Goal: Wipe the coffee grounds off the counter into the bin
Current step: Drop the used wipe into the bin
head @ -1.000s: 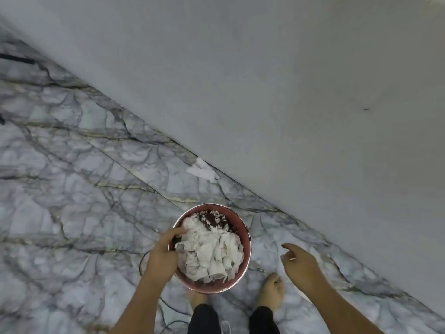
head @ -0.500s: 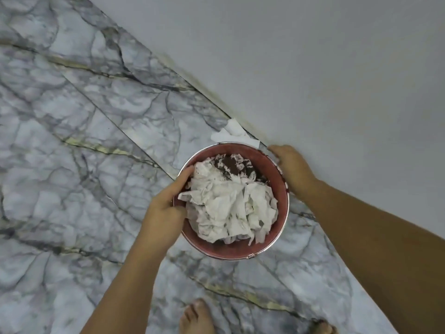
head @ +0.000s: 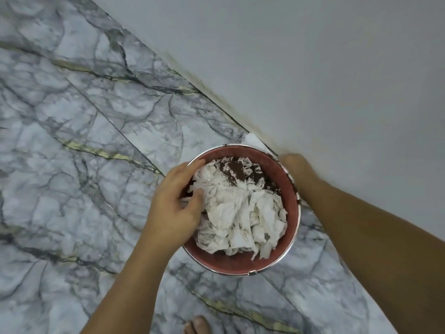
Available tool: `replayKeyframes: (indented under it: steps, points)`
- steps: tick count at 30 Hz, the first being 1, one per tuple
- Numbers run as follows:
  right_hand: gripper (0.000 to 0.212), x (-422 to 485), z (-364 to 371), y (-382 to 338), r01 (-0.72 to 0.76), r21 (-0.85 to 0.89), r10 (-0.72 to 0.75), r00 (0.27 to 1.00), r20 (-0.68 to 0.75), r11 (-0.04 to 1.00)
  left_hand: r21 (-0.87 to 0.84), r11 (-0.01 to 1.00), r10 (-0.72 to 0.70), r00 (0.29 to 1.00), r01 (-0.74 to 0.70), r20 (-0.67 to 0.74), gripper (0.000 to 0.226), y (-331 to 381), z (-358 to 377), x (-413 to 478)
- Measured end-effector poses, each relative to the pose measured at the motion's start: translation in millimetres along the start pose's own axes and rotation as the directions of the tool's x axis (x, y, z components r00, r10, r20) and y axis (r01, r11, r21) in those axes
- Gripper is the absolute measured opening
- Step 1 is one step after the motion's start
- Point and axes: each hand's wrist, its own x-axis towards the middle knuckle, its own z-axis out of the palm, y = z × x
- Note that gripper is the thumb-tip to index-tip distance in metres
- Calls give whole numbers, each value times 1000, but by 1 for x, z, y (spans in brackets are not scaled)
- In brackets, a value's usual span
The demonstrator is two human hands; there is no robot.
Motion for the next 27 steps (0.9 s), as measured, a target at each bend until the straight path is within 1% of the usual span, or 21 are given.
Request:
replayKeyframes:
  steps: [2,4,6,7,9,12,14,16,18,20,21,22,24,25,26,27]
  points:
    - [15,-25,-18,-5,-35,170,51,995,-91,985,66,997,-42,999,41,1,50,4,1,-3]
    - [14,-61,-52,-14,-81,318,136,979,-154,945,118,988,-97,995,96,-1,54,22,-3,-8]
    - [14,-99,-92,-33,-116,459,219,959,-177,881,138,980,-144,990,142,4,55,41,-8,-15]
    - [15,-119,-112,-43,-115,500,232,956,-180,858,142,978,-157,988,154,9,55,50,-11,-19]
    - [14,-160,-150,-65,-84,552,215,960,-177,830,126,978,-170,985,166,21,56,70,-19,-26]
    - [16,-213,-193,-93,7,607,113,981,-160,794,37,974,-227,972,225,56,56,95,-32,-36]
    - [19,-236,-207,-107,-17,686,97,992,-78,728,-20,967,-251,963,254,101,53,106,-39,-41]
    - [23,-247,-212,-116,-54,762,92,996,-7,645,-41,965,-253,959,260,126,47,113,-45,-44]
    - [24,-251,-209,-120,-78,793,95,995,26,604,-63,957,-276,954,285,121,42,114,-50,-47]
    - [21,-247,-201,-123,-104,783,104,993,50,613,-66,953,-288,954,294,88,38,112,-54,-49]
    - [19,-244,-194,-125,-111,753,108,993,54,648,-36,959,-279,958,282,66,37,109,-55,-49]
    - [18,-240,-185,-127,-109,697,112,993,41,709,-3,963,-268,962,269,50,36,104,-56,-50]
    - [15,-230,-163,-130,-36,506,80,995,-65,862,44,969,-243,970,241,31,36,92,-54,-49]
    - [18,-224,-151,-131,30,379,23,990,-136,925,70,970,-233,972,231,23,36,86,-52,-49]
    - [23,-218,-138,-131,102,257,-55,981,-184,961,100,969,-227,974,225,10,35,79,-48,-48]
    - [28,-212,-124,-132,172,155,-140,970,-198,973,133,964,-231,973,229,-4,35,75,-45,-48]
